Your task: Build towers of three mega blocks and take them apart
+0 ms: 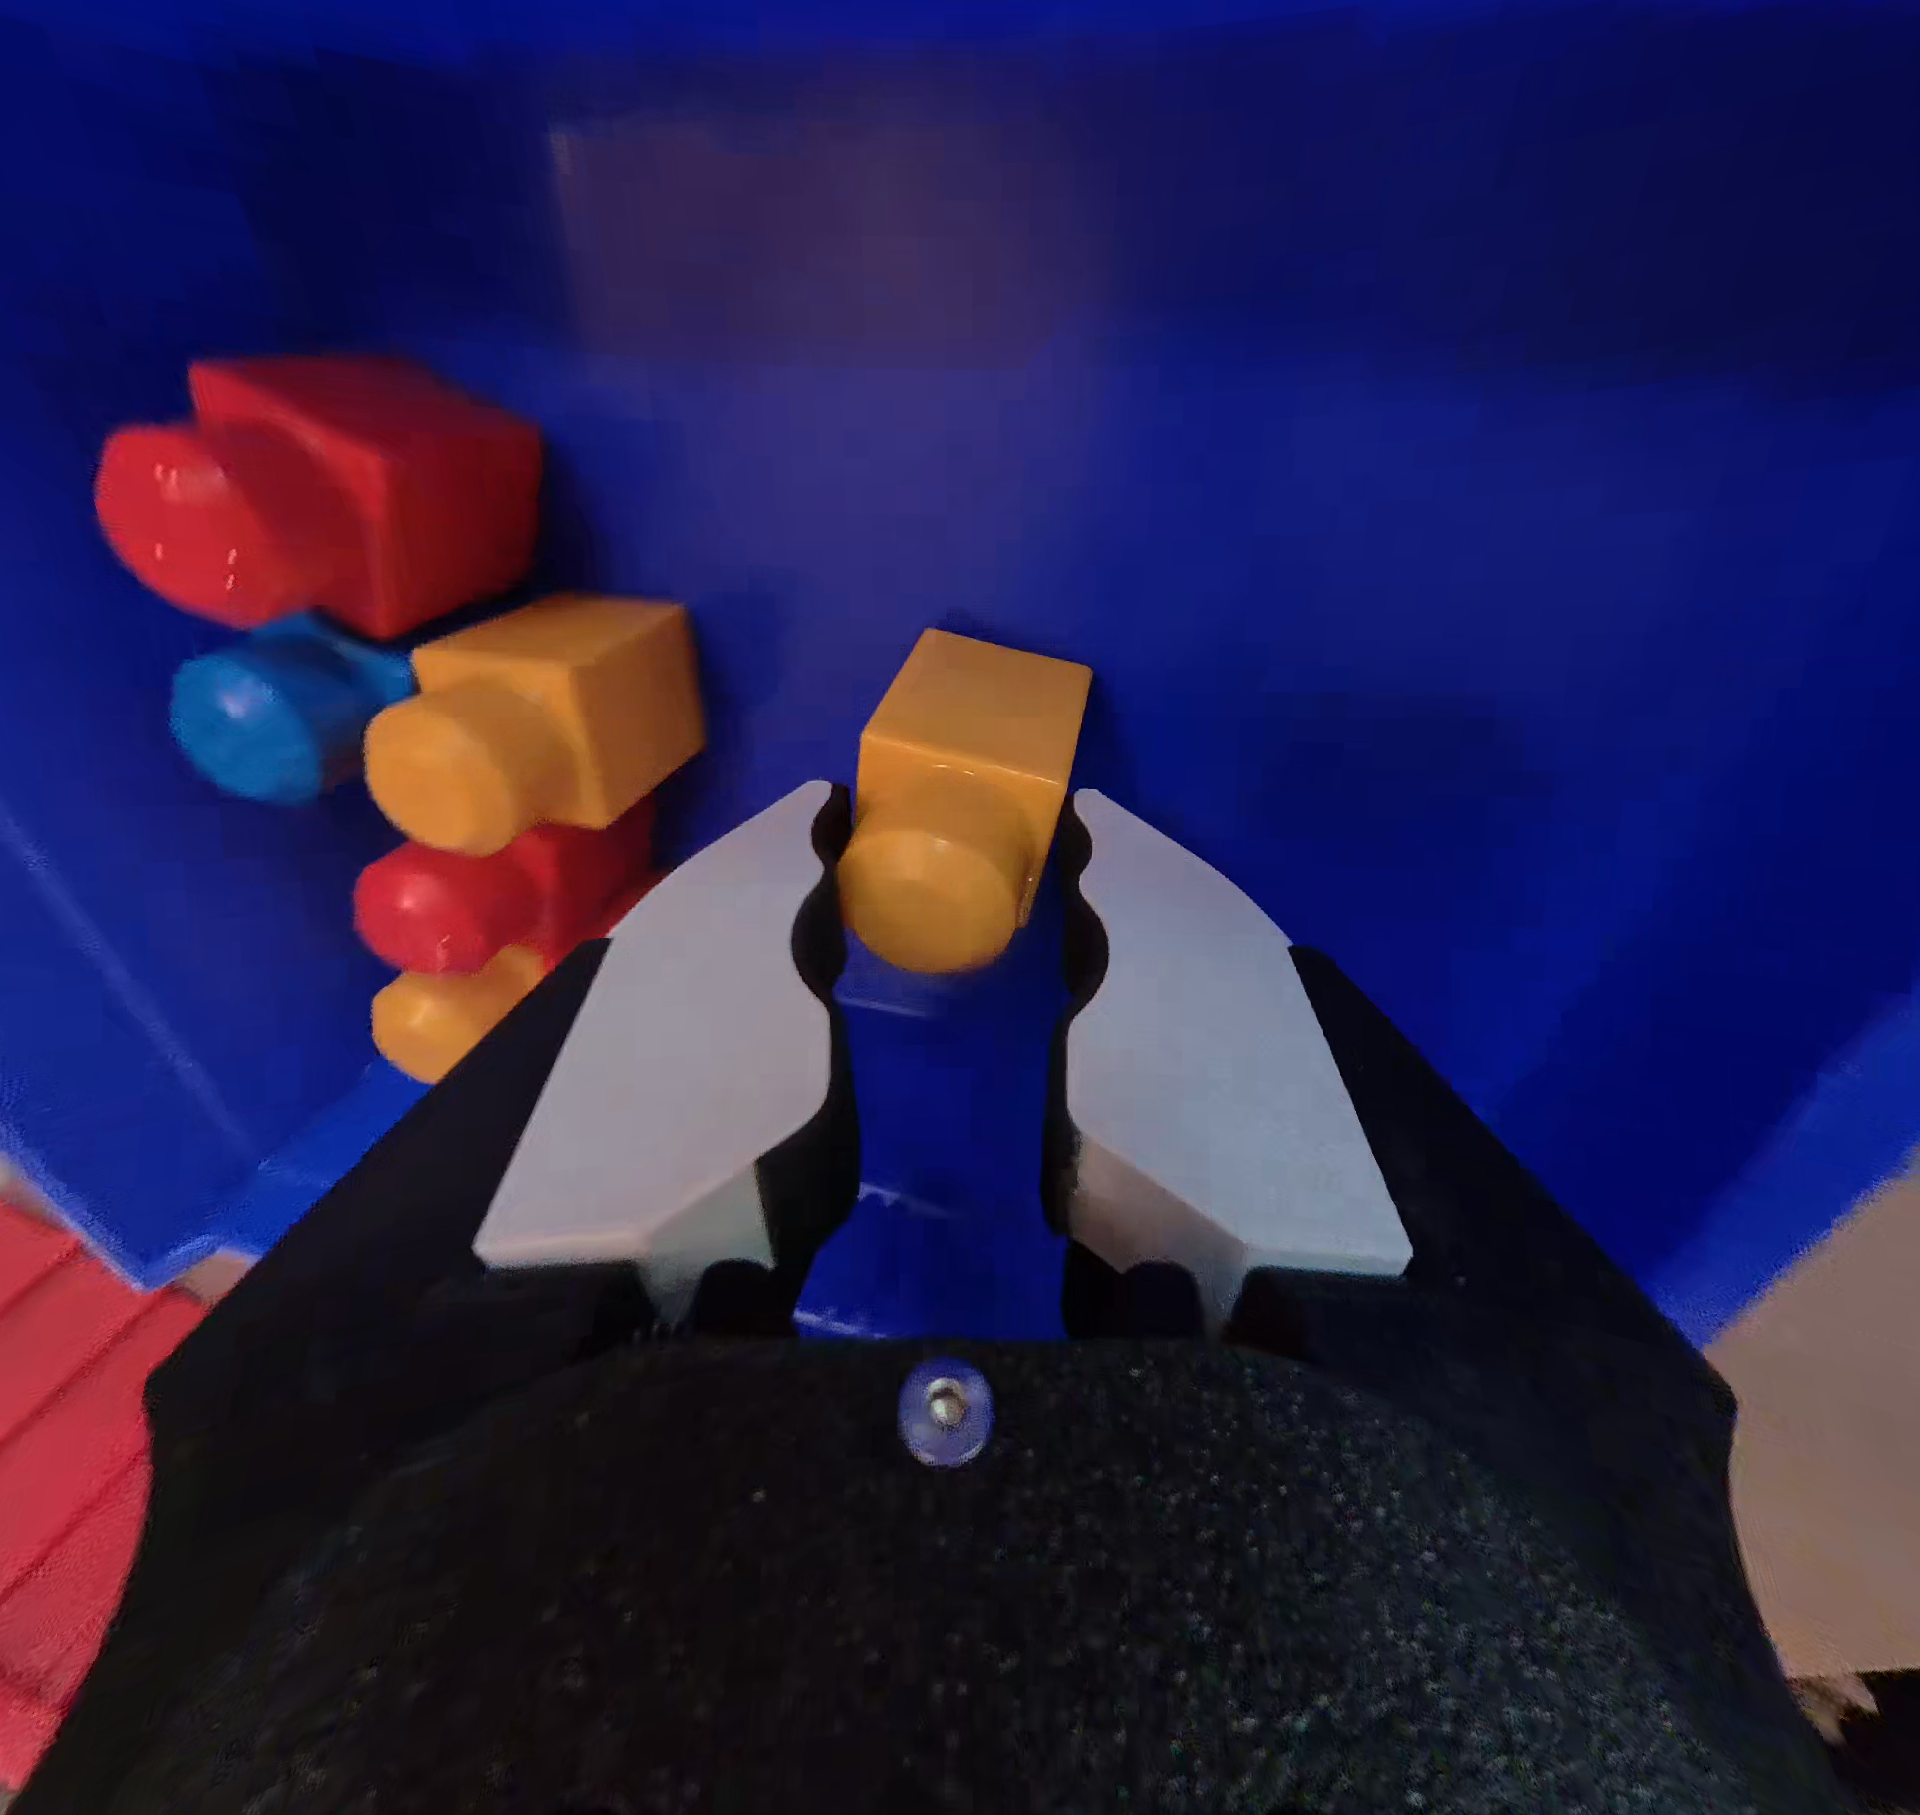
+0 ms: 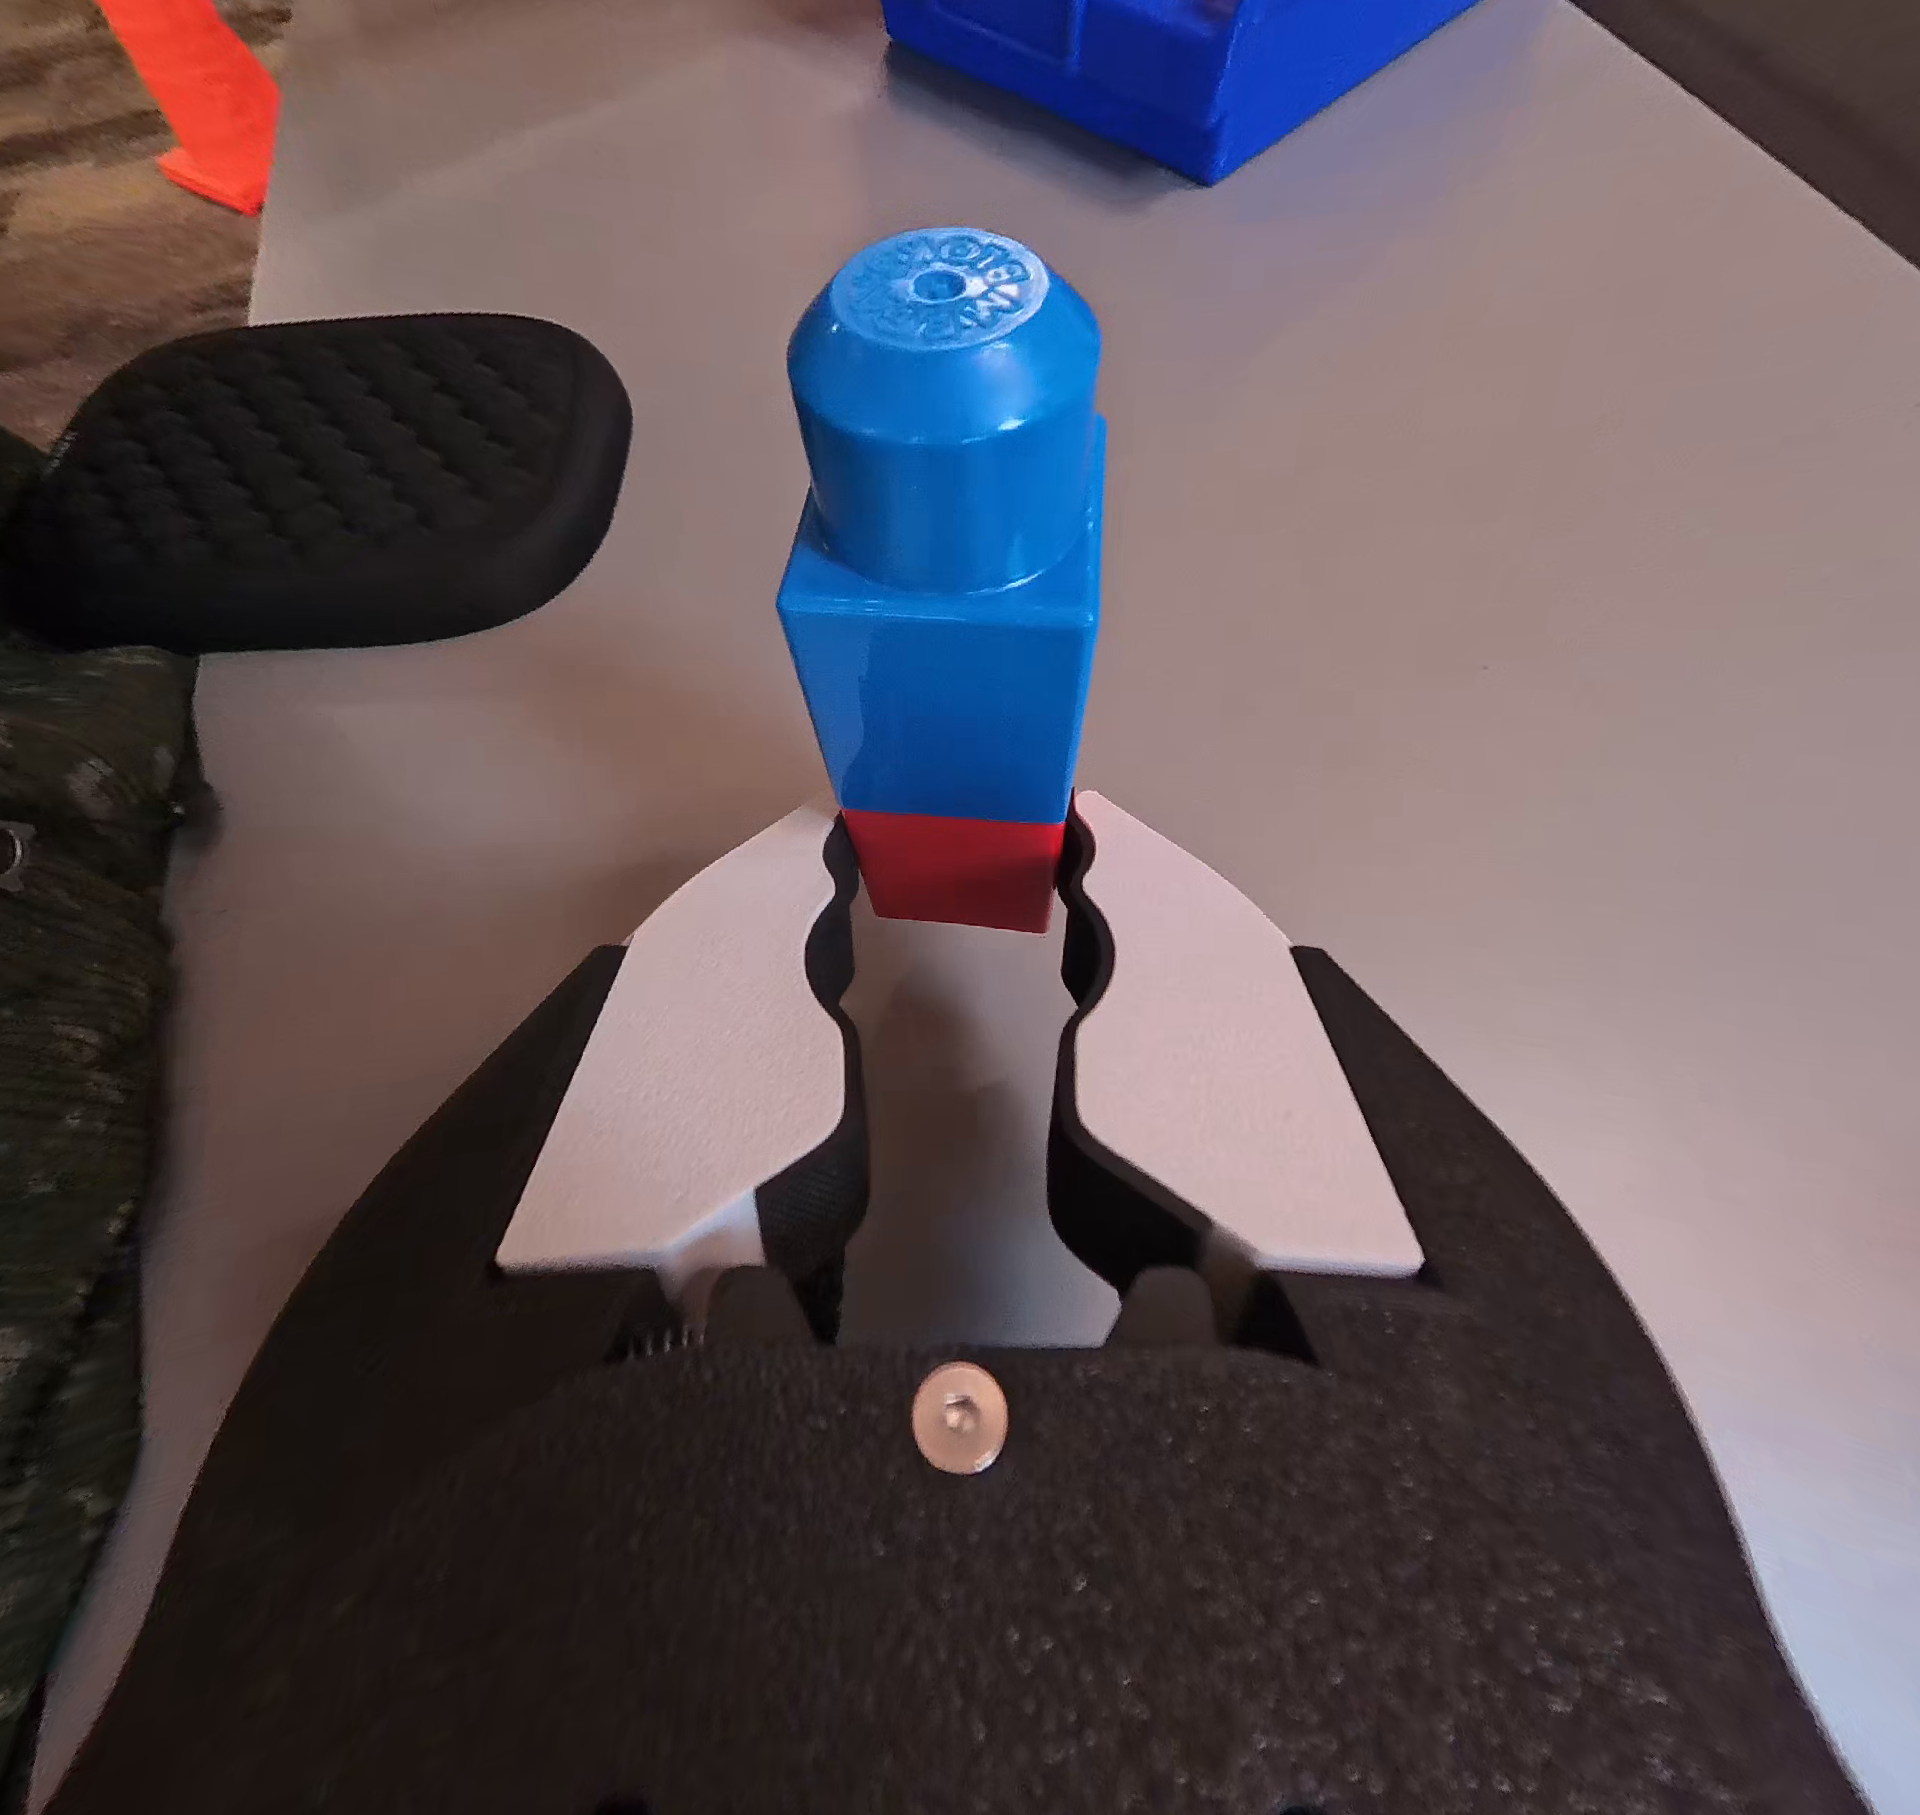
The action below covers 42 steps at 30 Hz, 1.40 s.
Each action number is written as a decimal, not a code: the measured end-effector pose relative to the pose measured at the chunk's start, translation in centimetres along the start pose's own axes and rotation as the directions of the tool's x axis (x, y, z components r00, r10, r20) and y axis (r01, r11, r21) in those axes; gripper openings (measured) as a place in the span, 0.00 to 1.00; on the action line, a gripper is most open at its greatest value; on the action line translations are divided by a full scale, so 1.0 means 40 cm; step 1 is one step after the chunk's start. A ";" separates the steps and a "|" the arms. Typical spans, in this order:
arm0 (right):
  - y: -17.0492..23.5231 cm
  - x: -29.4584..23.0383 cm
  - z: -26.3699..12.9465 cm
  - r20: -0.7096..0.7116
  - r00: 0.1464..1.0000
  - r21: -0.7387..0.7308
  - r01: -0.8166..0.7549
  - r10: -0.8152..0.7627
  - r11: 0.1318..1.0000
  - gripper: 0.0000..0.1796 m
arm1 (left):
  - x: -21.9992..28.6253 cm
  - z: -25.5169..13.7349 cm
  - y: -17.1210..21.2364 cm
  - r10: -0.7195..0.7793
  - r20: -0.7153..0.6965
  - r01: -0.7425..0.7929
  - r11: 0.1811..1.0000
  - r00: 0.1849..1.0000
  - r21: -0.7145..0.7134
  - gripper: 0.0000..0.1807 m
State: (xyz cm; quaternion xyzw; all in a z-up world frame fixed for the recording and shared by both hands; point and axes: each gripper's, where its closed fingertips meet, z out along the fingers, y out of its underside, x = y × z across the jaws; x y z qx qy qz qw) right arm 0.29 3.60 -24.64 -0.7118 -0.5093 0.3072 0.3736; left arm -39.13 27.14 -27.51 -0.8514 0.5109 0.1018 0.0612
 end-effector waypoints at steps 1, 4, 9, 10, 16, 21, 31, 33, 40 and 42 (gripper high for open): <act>0.001 -0.001 0.000 0.001 1.000 -0.002 0.003 -0.003 1.000 0.21 | 0.016 -0.009 -0.015 0.007 -0.009 -0.007 1.000 1.000 0.029 0.22; 0.004 -0.007 0.004 0.009 1.000 -0.012 0.009 -0.009 1.000 0.21 | 0.076 -0.029 -0.055 0.021 -0.074 -0.012 0.992 0.997 0.124 0.29; 0.007 -0.014 0.005 0.016 1.000 -0.022 0.020 -0.019 1.000 0.21 | 0.096 -0.019 -0.043 0.049 -0.034 -0.044 0.990 0.998 0.131 0.32; 0.007 -0.016 0.005 0.019 1.000 -0.023 0.019 -0.019 1.000 0.21 | 0.097 -0.012 -0.043 0.042 -0.035 -0.037 0.989 0.998 0.141 0.32; 0.010 -0.018 0.007 0.025 1.000 -0.027 0.018 -0.017 0.999 0.21 | 0.081 0.004 -0.089 0.076 0.077 -0.091 0.974 0.994 0.208 0.23; 0.014 0.011 0.001 -0.028 1.000 -0.034 -0.015 0.015 0.999 0.21 | 0.080 -0.213 -0.201 -0.037 0.055 0.004 0.864 0.998 0.504 0.21; 0.050 0.036 0.005 -0.135 0.991 -0.179 -0.010 -0.015 0.984 0.21 | 0.627 -0.469 -0.422 0.521 0.052 -0.419 0.619 0.852 0.665 0.21; 0.057 0.031 0.010 -0.152 0.987 -0.217 0.023 -0.057 0.976 0.21 | 0.734 -0.448 -0.456 0.608 0.054 -0.494 0.587 0.792 0.641 0.21; 0.083 0.018 0.025 -0.170 0.977 -0.310 0.068 -0.126 0.948 0.21 | 0.875 -0.430 -0.553 0.718 0.087 -0.608 0.510 0.690 0.609 0.21; 0.078 0.020 0.023 -0.183 0.974 -0.306 0.070 -0.131 0.949 0.21 | 0.883 -0.430 -0.561 0.728 0.081 -0.614 0.507 0.681 0.605 0.21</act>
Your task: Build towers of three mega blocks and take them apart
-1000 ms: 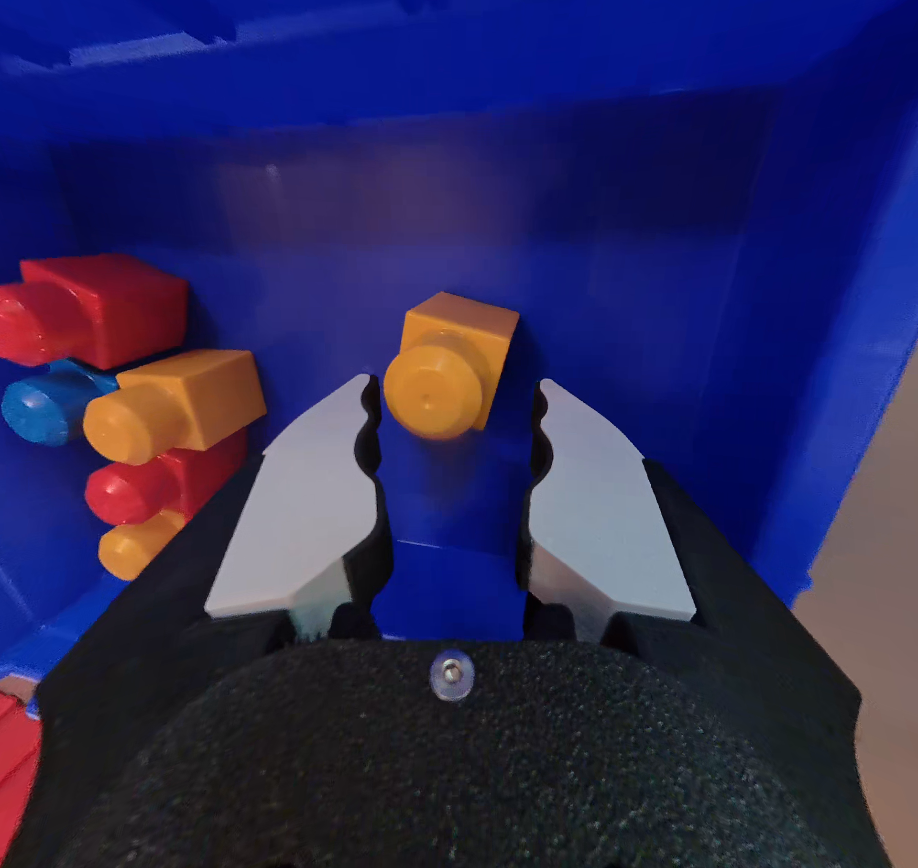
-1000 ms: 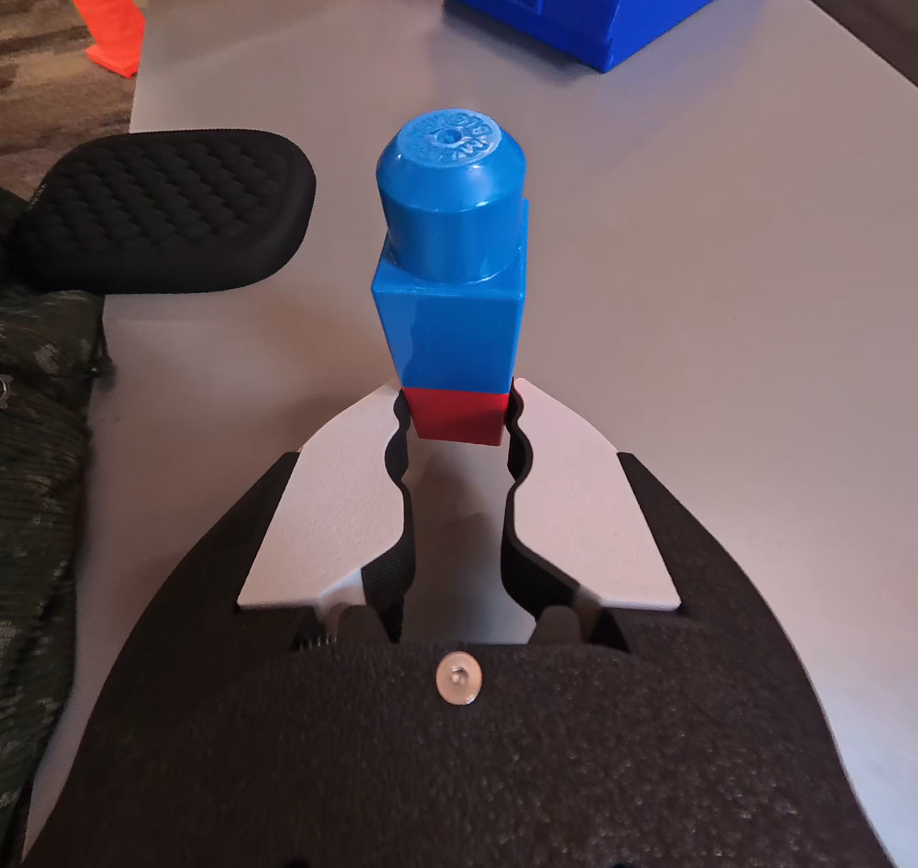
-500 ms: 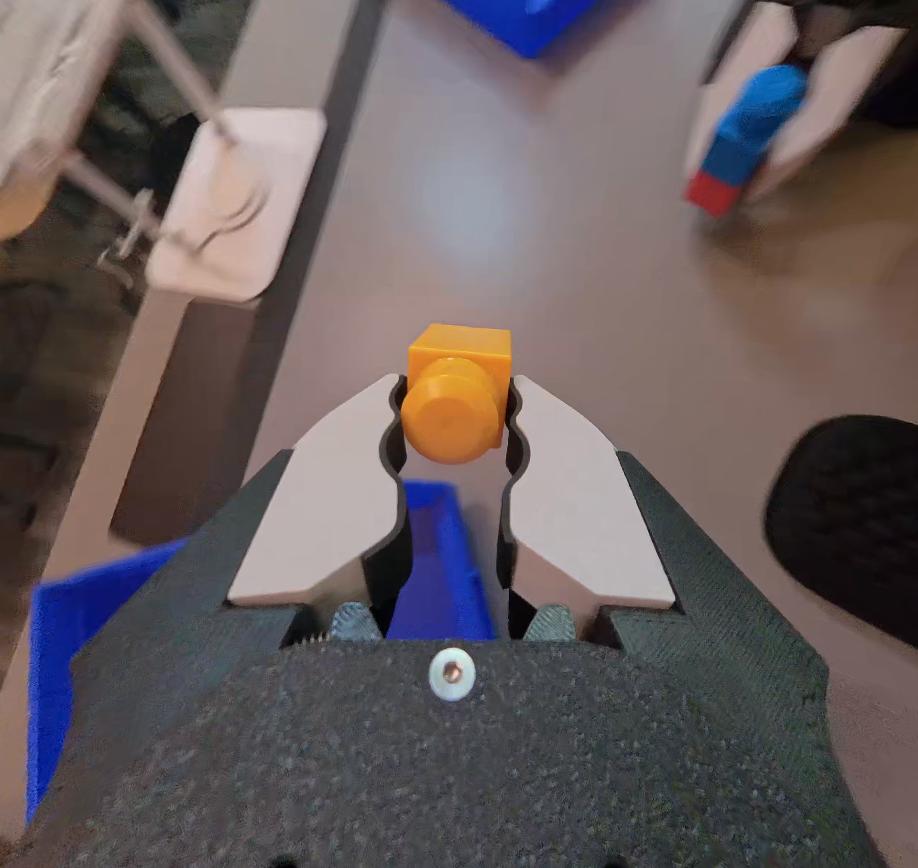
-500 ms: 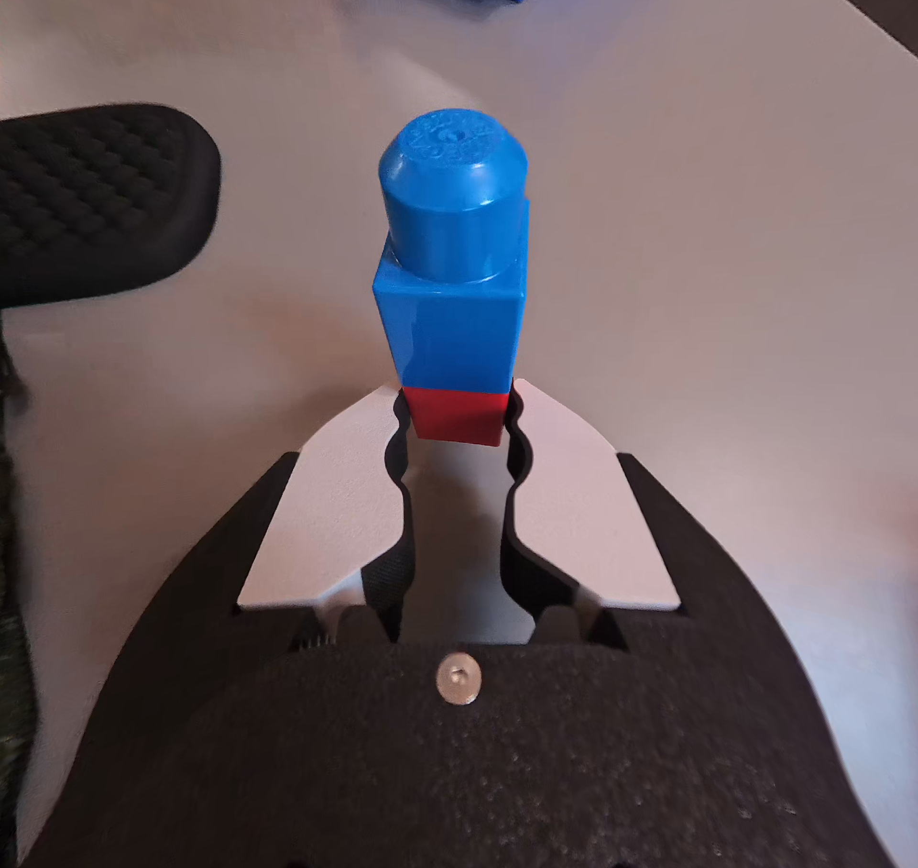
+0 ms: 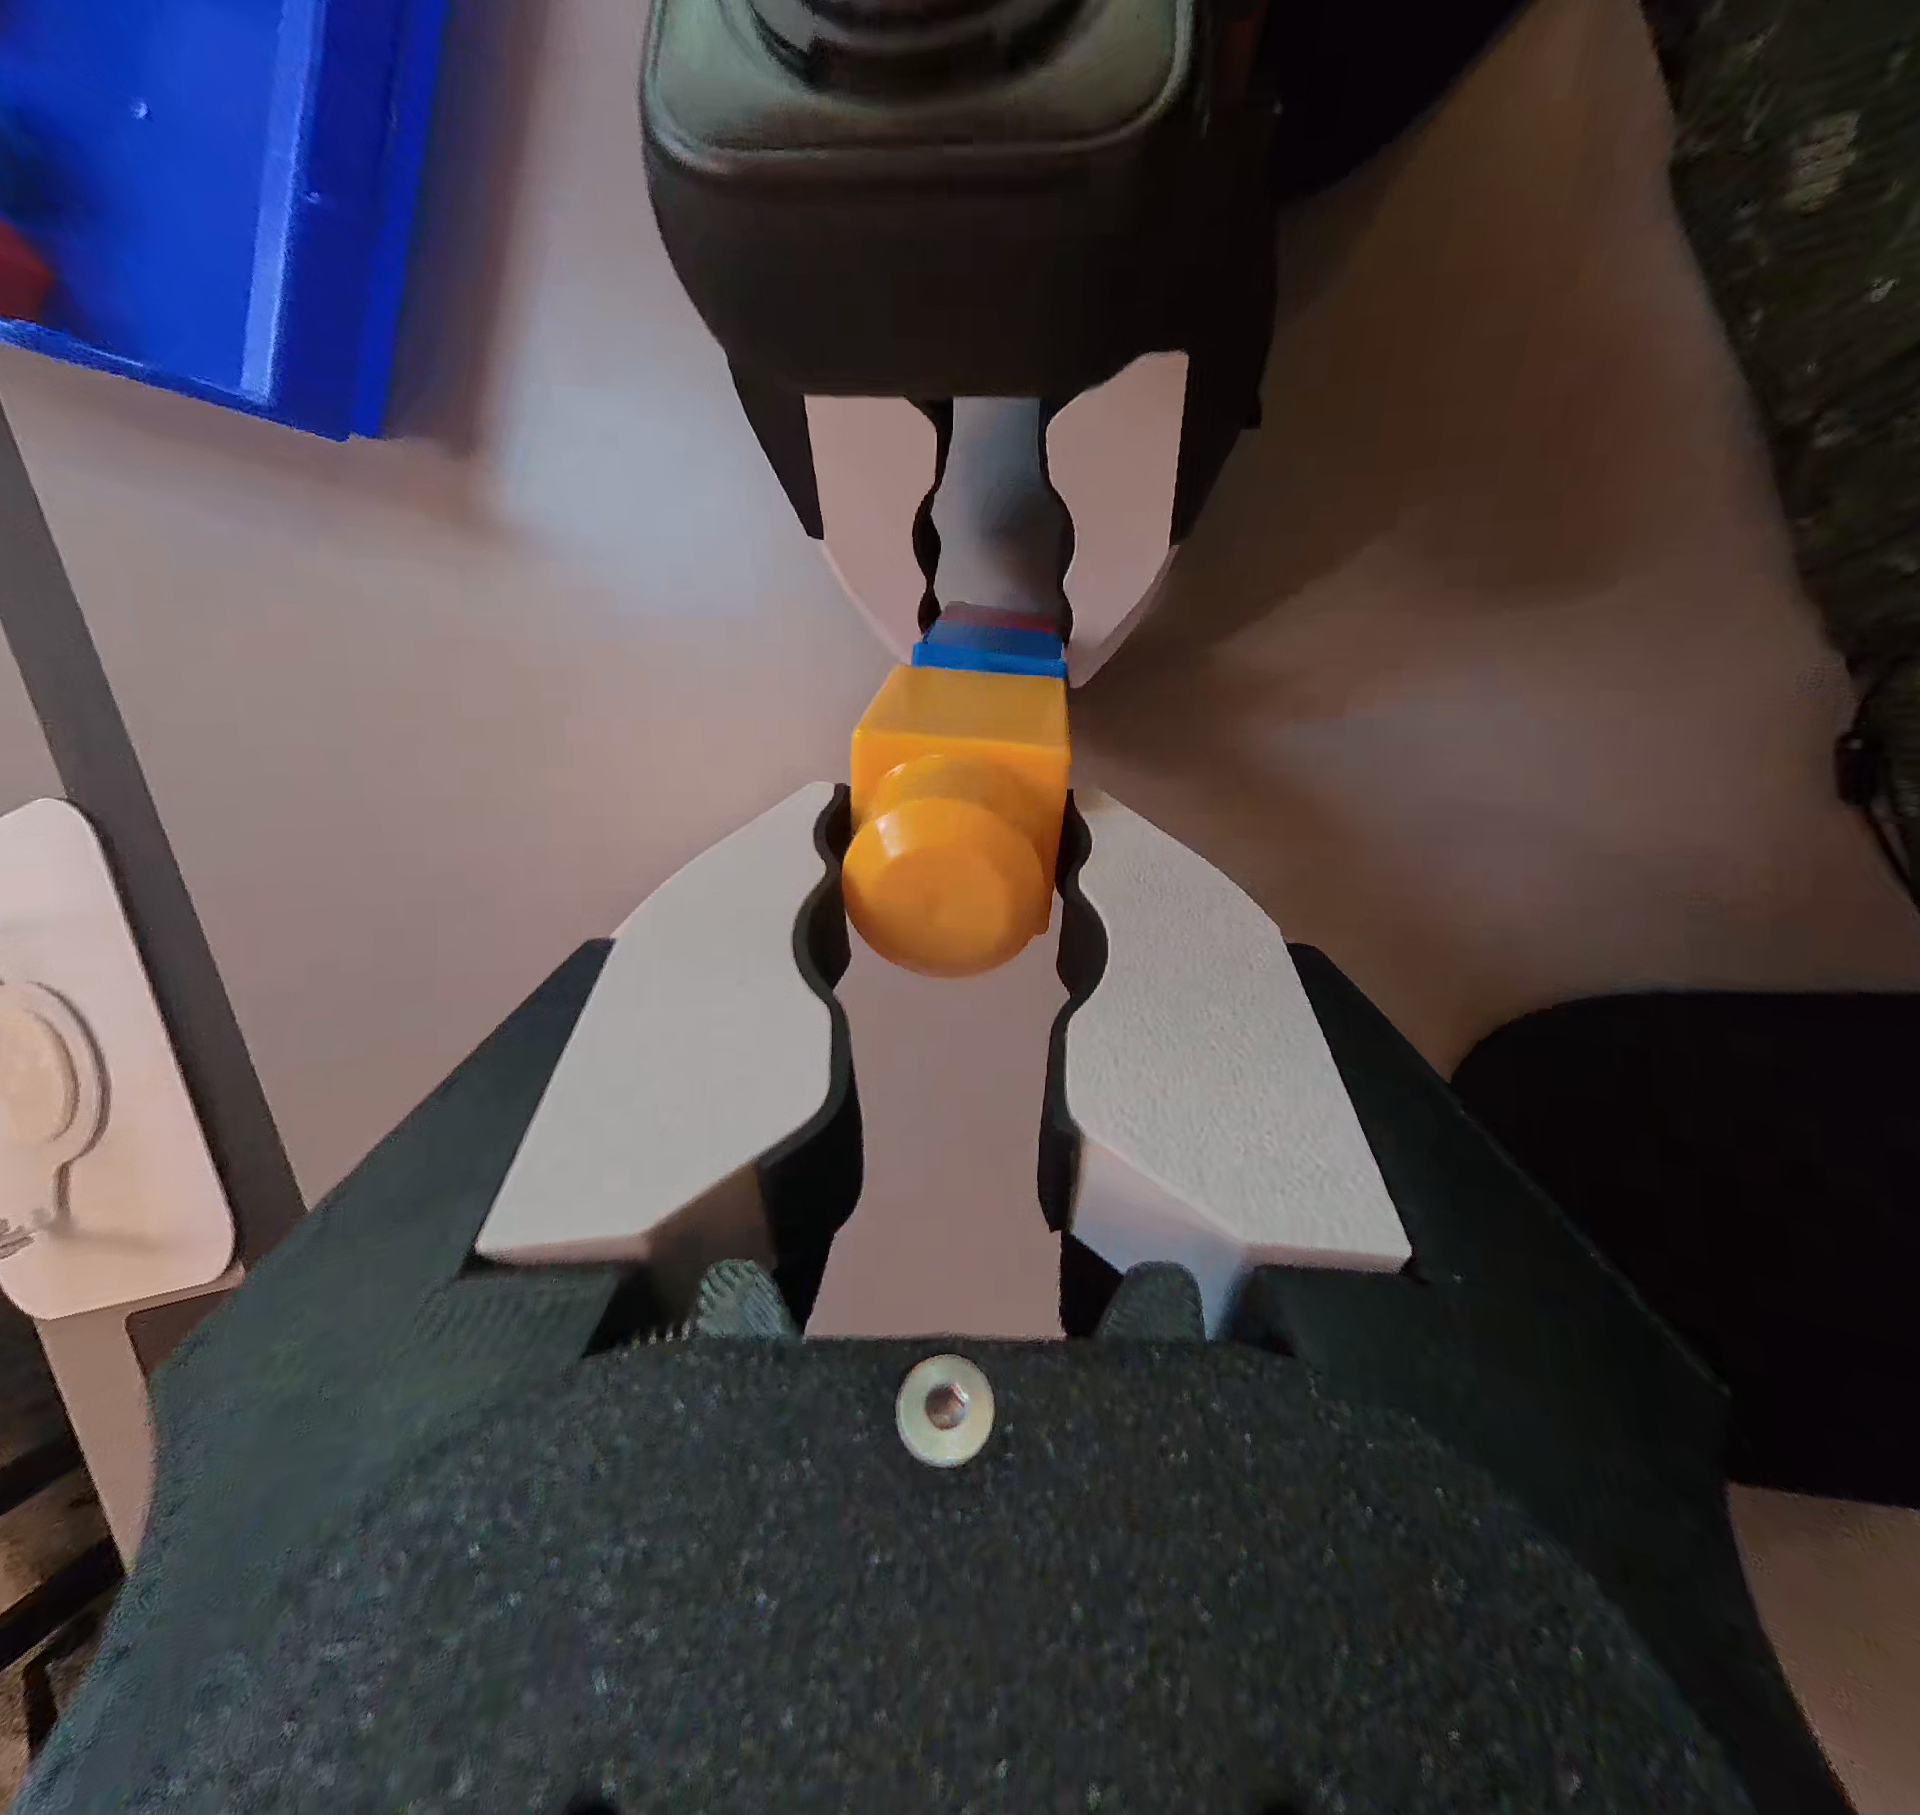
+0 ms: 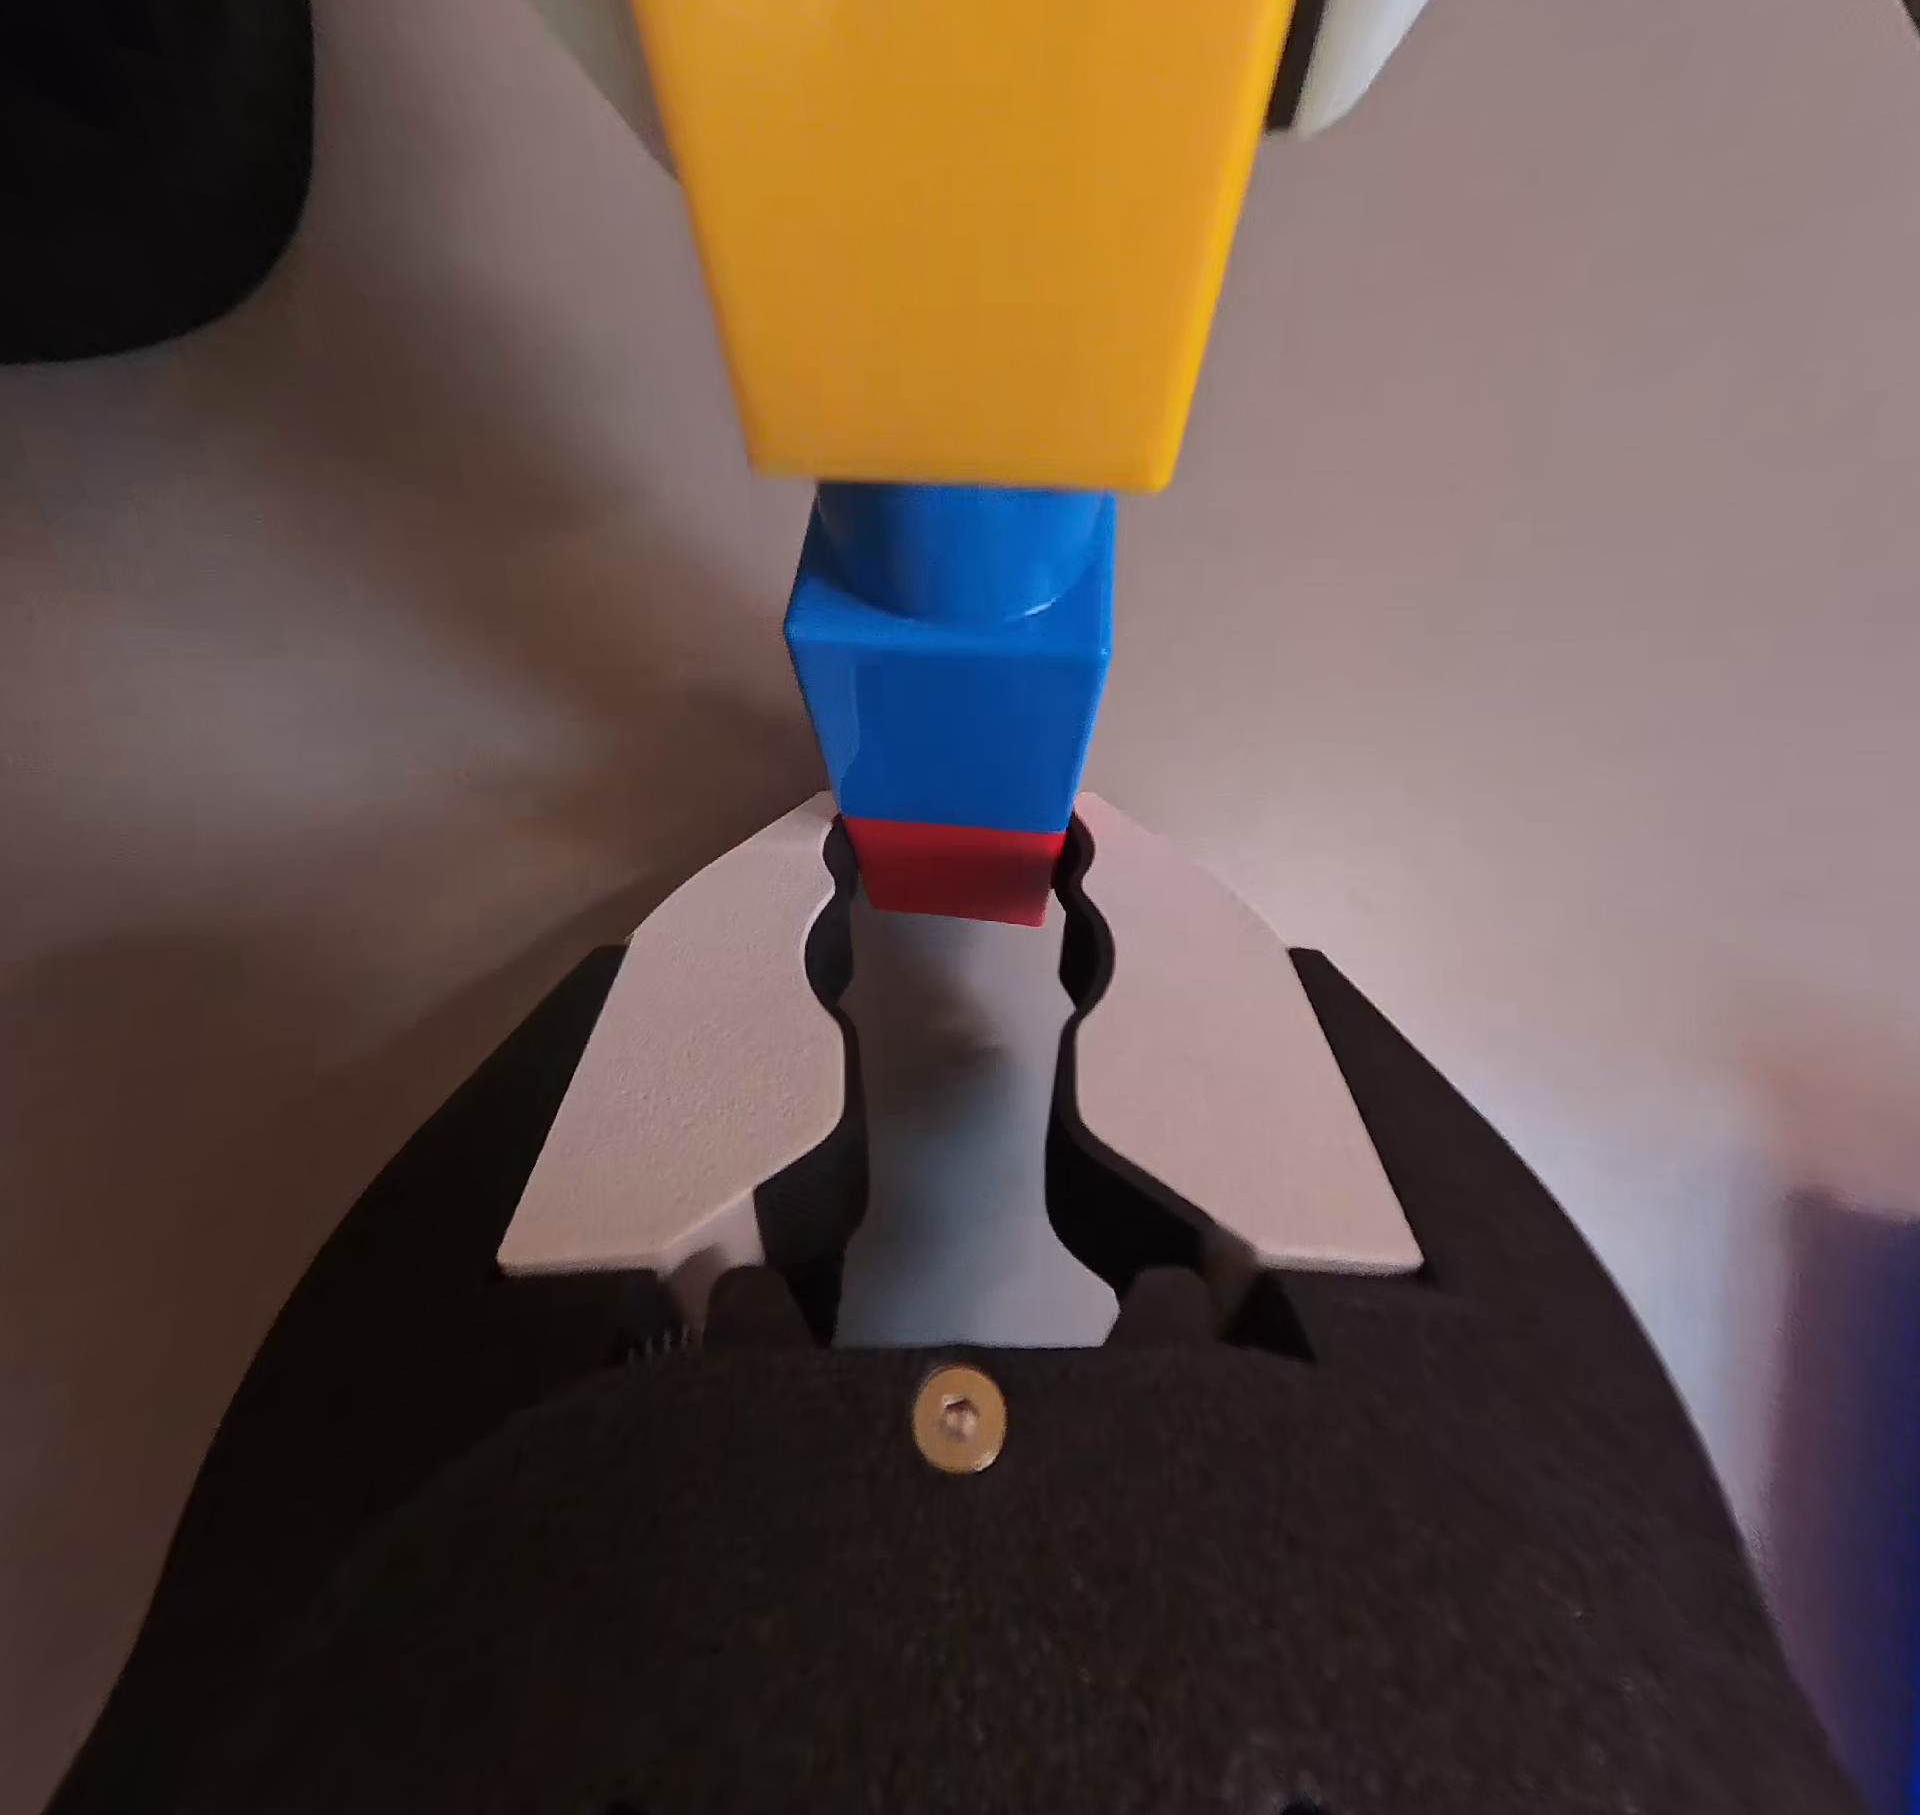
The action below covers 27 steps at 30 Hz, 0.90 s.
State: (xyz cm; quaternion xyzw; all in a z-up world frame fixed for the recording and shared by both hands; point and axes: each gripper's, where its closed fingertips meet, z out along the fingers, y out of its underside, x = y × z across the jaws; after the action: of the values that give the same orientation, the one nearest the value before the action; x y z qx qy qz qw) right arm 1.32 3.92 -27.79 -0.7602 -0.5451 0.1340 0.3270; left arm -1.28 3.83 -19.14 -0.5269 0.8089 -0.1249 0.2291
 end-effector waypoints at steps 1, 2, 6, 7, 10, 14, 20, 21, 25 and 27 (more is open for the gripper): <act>-0.004 0.001 -0.003 -0.003 1.000 0.006 -0.005 0.005 1.000 0.21 | -0.001 0.004 0.001 0.008 0.003 -0.008 1.000 1.000 -0.013 0.21; -0.009 0.000 -0.007 0.004 1.000 0.012 -0.016 0.016 1.000 0.21 | 0.002 0.009 0.005 0.018 0.000 -0.018 0.999 1.000 -0.032 0.21; 0.001 0.005 -0.005 -0.014 1.000 -0.010 -0.011 0.010 1.000 0.20 | 0.003 0.022 0.020 0.040 0.007 -0.039 0.994 0.999 -0.102 0.20; 0.003 0.005 -0.003 -0.019 1.000 -0.018 -0.006 0.006 1.000 0.20 | 0.006 0.025 0.021 0.044 0.002 -0.044 0.992 0.999 -0.115 0.20; 0.009 -0.006 0.003 -0.015 1.000 -0.047 0.022 -0.022 0.999 0.20 | 0.024 0.036 0.029 0.062 -0.045 -0.068 0.985 0.997 -0.157 0.20; 0.013 -0.019 0.005 -0.003 0.999 -0.061 0.046 -0.046 0.997 0.20 | 0.039 0.040 0.028 0.068 -0.088 -0.083 0.980 0.994 -0.179 0.20; 0.011 -0.033 0.006 0.036 0.999 -0.049 0.036 -0.034 0.998 0.20 | 0.044 0.040 0.031 0.030 -0.134 -0.057 0.978 0.990 -0.201 0.20; 0.011 -0.033 0.007 0.039 0.999 -0.048 0.034 -0.032 0.998 0.20 | 0.044 0.041 0.028 0.025 -0.134 -0.051 0.979 0.991 -0.196 0.20; 0.004 -0.042 0.010 0.060 0.998 -0.028 0.024 -0.022 0.999 0.20 | 0.046 0.043 -0.015 -0.016 -0.126 0.006 0.997 0.992 -0.079 0.20; 0.000 -0.037 0.006 0.064 0.998 -0.012 0.002 -0.001 1.000 0.20 | 0.035 0.043 -0.012 -0.016 -0.082 0.010 0.997 0.996 -0.074 0.21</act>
State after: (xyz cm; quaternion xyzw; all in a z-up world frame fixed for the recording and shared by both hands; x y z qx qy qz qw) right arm 0.63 2.65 -28.21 -0.7571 -0.5567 0.1547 0.3049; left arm -0.51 2.43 -20.75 -0.5345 0.8183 -0.1183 0.1751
